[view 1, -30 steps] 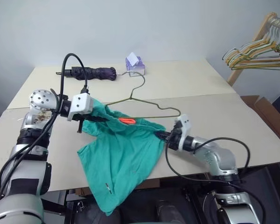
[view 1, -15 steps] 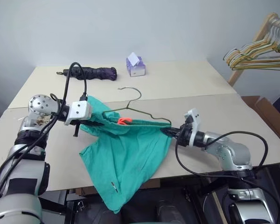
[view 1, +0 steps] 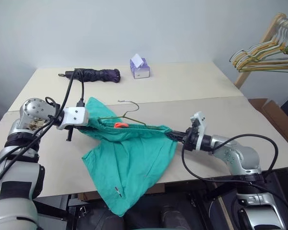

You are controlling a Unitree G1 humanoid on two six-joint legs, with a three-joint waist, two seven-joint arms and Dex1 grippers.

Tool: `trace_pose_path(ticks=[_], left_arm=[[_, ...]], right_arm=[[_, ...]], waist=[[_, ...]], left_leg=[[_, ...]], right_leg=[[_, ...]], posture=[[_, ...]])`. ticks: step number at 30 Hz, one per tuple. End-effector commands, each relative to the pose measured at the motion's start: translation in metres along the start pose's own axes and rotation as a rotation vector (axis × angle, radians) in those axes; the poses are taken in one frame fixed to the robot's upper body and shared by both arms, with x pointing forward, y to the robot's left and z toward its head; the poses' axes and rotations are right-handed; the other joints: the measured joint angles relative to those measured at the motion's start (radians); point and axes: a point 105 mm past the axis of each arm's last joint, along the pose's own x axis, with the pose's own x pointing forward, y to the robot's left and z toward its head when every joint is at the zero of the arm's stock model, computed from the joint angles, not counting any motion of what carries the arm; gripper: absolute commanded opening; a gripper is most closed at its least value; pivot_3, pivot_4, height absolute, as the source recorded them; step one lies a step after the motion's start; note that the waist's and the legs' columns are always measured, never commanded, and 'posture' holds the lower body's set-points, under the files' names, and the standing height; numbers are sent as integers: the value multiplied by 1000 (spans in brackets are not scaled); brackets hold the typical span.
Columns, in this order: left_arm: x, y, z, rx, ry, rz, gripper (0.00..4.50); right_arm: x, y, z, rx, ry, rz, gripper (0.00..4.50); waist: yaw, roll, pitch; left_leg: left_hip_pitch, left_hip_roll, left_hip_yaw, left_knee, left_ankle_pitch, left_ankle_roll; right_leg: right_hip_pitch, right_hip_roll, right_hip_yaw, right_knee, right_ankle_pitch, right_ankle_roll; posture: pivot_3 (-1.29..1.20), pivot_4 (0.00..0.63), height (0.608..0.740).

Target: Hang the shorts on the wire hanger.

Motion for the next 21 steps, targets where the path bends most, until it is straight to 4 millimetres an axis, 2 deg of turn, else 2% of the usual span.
trace_pose_path(ticks=[1, 13, 21], left_arm=[[-35, -1, -23, -67, 119, 46, 0], [-21, -7, -16, -22, 97, -33, 0], [-2, 5, -2, 6, 50, -24, 0]], right_arm=[[-30, -26, 12, -52, -29, -140, 14], [-29, -13, 25, -126, -48, -92, 14], [-24, 15, 37, -234, -61, 2, 14]], waist=[[0, 0, 0], [0, 0, 0], [1, 0, 0]], left_leg=[[0, 0, 0, 0, 0, 0], [0, 0, 0, 0, 0, 0], [0, 0, 0, 0, 0, 0]], right_leg=[[0, 0, 0, 0, 0, 0], [0, 0, 0, 0, 0, 0], [0, 0, 0, 0, 0, 0]], posture=[[-24, 17, 740], [-39, 8, 740], [-48, 2, 740]])
